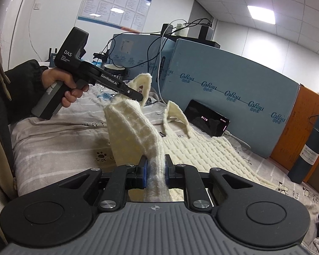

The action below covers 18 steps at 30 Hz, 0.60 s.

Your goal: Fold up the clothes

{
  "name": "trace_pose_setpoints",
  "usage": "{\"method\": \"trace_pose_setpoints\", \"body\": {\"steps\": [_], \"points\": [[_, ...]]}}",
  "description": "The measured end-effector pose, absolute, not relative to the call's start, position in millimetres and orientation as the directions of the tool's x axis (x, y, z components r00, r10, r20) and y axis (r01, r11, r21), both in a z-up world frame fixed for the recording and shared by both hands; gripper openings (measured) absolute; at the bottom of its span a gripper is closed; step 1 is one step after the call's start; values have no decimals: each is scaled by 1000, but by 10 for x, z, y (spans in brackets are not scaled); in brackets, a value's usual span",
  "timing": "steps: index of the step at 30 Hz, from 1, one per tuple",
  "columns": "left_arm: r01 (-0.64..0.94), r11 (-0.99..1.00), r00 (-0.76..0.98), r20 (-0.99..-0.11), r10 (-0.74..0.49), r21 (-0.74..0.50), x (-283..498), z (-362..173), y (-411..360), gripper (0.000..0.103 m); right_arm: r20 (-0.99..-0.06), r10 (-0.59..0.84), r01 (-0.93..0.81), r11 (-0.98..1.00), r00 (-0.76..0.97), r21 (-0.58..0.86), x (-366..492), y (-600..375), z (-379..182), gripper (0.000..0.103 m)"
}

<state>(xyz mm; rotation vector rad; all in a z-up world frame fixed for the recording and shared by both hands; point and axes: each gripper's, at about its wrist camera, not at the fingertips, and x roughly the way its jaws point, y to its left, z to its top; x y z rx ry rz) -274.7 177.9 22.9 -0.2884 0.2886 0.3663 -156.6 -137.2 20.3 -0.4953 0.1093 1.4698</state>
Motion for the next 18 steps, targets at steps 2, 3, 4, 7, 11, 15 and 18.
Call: {"method": "trace_pose_setpoints", "body": {"steps": [2,3,4,7,11,15,18], "points": [[-388,895,894,-327,306,-222,-2749,226,1776,17,-369,923,-967,15,111,-253,-1578,-1376,209,14],[-387,895,894,-327,306,-222,-2750,225,1775,17,-371,922,-967,11,108,-253,-1587,-1378,208,14],[-388,895,894,-327,306,-223,-2754,224,1775,17,-376,921,-967,8,106,-253,-1598,-1380,202,14],[-393,892,892,-328,311,-225,-2779,221,1772,17,-387,917,-970,2,99,-244,-1602,-1397,180,14],[-404,885,887,-335,317,-233,-2812,201,1774,17,-396,914,-973,-3,91,-230,-1599,-1419,162,14],[-415,876,882,-346,321,-246,-2861,164,1778,17,-408,910,-978,-22,67,-209,-1602,-1416,144,14],[-416,875,881,-349,320,-248,-2891,157,1774,17,-433,901,-981,-52,33,-184,-1631,-1421,107,14]]}}
